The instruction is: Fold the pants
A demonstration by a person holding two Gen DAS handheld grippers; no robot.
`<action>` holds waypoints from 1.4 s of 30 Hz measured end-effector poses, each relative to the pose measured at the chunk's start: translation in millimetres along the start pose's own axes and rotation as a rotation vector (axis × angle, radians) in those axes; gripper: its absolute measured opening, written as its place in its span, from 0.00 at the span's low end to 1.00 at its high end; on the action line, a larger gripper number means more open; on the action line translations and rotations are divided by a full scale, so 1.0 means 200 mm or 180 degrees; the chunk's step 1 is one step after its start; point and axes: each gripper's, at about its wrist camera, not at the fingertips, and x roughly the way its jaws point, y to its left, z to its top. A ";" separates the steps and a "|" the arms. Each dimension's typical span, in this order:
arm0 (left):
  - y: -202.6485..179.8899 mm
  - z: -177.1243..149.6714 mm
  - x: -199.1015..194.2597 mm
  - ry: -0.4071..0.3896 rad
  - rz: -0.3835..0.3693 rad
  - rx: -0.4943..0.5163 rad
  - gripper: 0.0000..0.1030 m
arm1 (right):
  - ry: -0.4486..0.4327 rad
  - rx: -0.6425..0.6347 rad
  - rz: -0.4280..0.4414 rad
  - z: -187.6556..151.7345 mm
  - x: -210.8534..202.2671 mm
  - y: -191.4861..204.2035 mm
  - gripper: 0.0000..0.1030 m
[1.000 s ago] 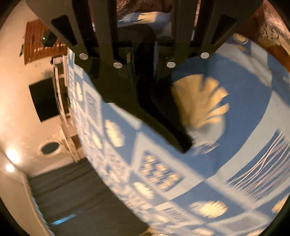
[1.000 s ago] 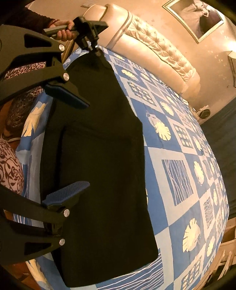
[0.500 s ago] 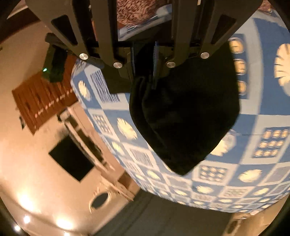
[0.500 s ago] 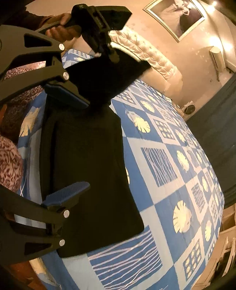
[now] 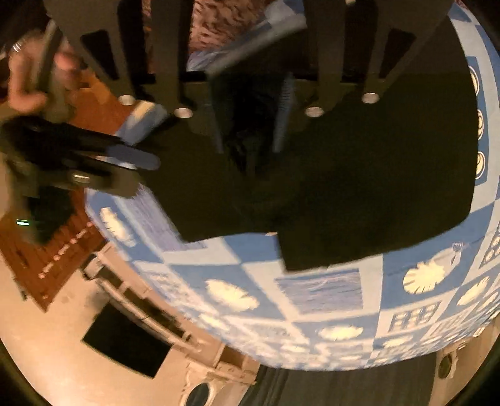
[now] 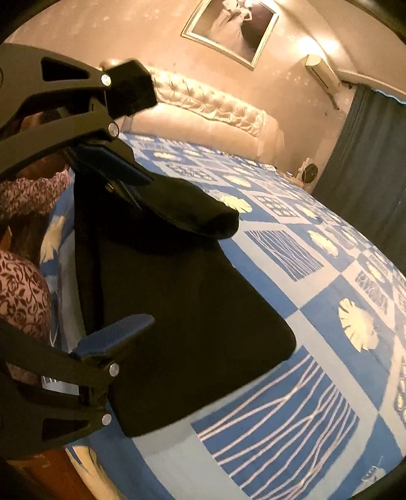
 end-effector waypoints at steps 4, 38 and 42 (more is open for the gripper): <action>0.03 -0.04 -0.30 -0.0594 -0.0195 -0.0102 0.74 | 0.0080 -0.0019 0.0106 0.04 0.04 0.04 0.82; 0.79 -0.31 -0.40 -0.0496 0.0267 -0.1322 0.79 | 0.0389 -0.0961 -0.0325 0.25 0.02 0.26 0.07; 0.73 -0.29 -0.33 -0.0400 0.0198 -0.1276 0.79 | 0.0340 -0.0804 -0.0544 0.28 -0.10 0.08 0.07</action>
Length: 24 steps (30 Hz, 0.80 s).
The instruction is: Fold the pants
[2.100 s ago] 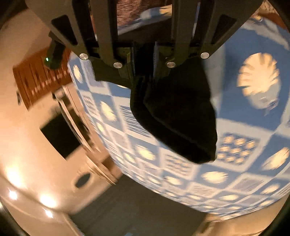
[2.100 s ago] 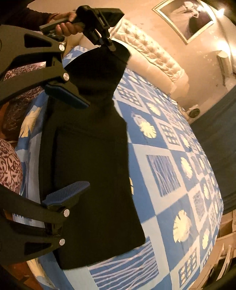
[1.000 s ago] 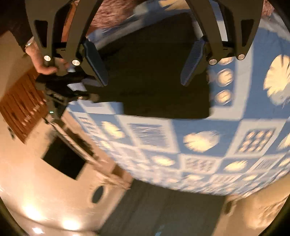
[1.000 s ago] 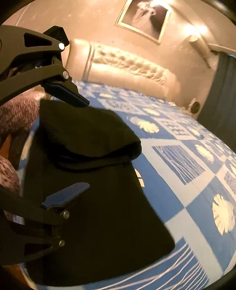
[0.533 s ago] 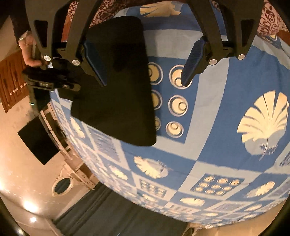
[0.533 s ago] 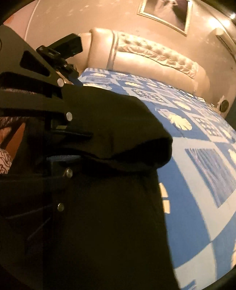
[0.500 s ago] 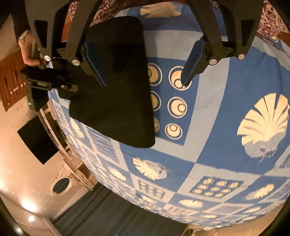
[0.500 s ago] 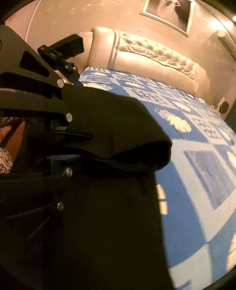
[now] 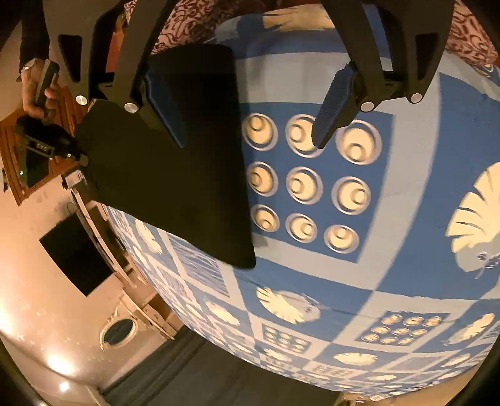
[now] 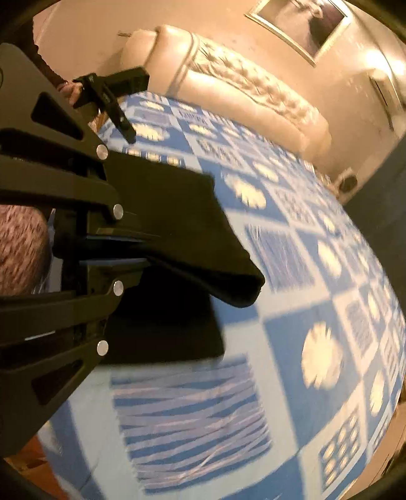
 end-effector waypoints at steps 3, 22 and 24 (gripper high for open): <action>-0.05 -0.02 0.06 0.0092 -0.0045 0.0037 0.79 | 0.0048 0.0128 -0.0099 -0.04 0.02 -0.13 0.06; 0.14 -0.08 0.08 0.0248 -0.0411 -0.0637 0.79 | -0.0289 0.0764 0.0185 -0.15 -0.11 -0.46 0.70; 0.14 -0.10 0.09 0.0280 -0.0390 -0.0606 0.79 | -0.0254 0.0853 0.0238 -0.19 -0.10 -0.52 0.71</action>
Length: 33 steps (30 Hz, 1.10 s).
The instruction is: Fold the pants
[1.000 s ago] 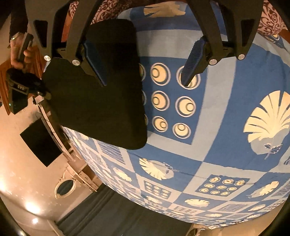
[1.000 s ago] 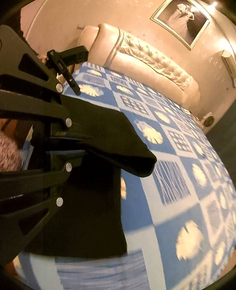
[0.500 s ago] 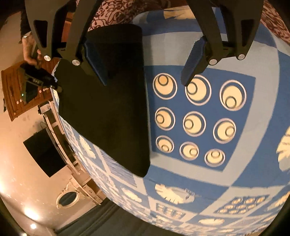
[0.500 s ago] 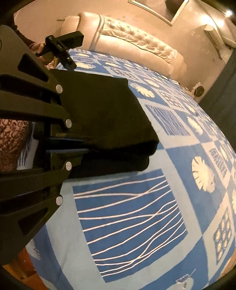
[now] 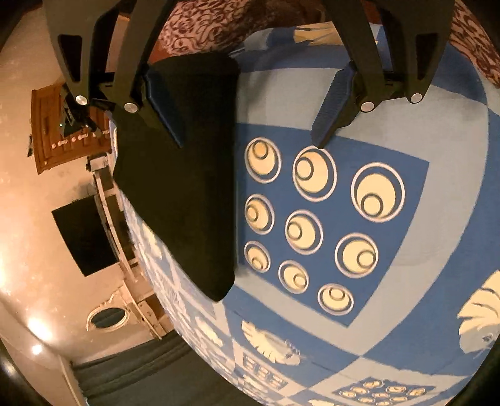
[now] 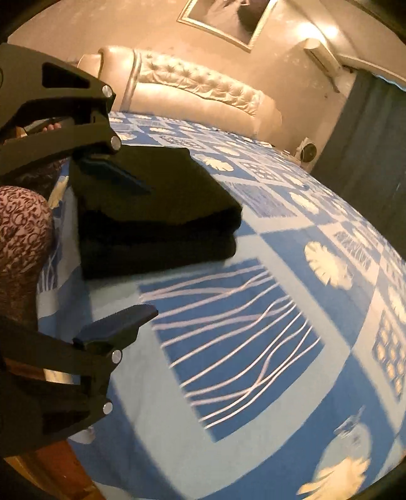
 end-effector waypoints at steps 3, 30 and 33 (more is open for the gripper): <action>-0.04 -0.03 0.02 -0.0038 0.0011 0.0129 0.83 | 0.0147 0.0184 0.0160 -0.05 0.08 -0.07 0.72; -0.14 -0.07 0.03 -0.0091 -0.0279 0.0142 0.72 | 0.0527 -0.0115 0.0607 -0.09 0.30 -0.03 0.69; -0.11 0.04 0.01 -0.0098 -0.0389 0.0077 0.76 | 0.0420 -0.0200 0.0648 -0.01 0.28 -0.01 0.80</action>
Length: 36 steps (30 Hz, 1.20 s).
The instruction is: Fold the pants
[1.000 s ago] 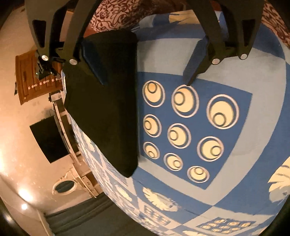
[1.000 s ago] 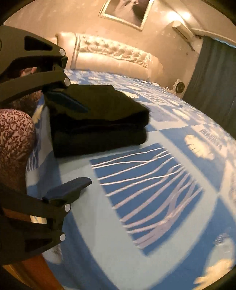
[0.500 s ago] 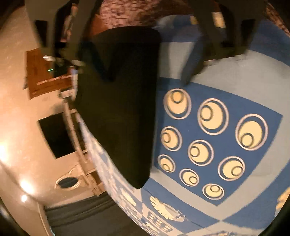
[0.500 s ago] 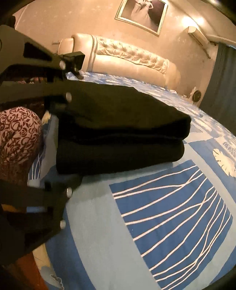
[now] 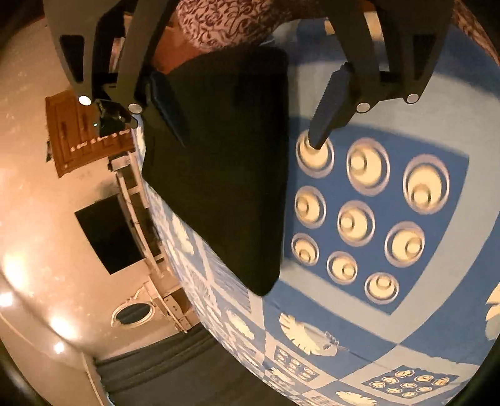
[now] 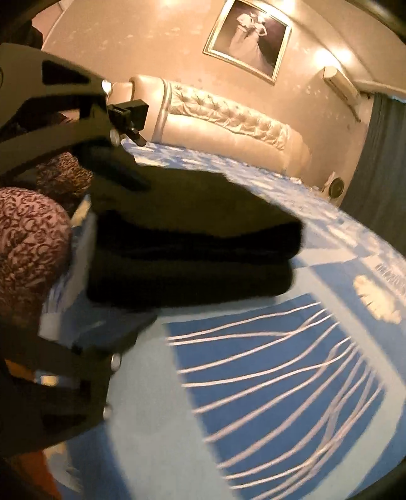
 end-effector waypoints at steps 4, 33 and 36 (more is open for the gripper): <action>0.06 0.10 0.18 0.0311 0.0064 -0.0091 0.77 | 0.0022 0.0060 0.0138 0.13 0.06 -0.03 0.80; 0.10 0.46 0.44 0.0257 -0.0439 -0.0268 0.73 | 0.0341 -0.0199 0.0233 0.47 0.29 0.02 0.86; 0.02 0.46 0.51 0.0305 -0.0325 -0.0026 0.67 | 0.0411 -0.0320 0.0128 0.46 0.33 0.06 0.65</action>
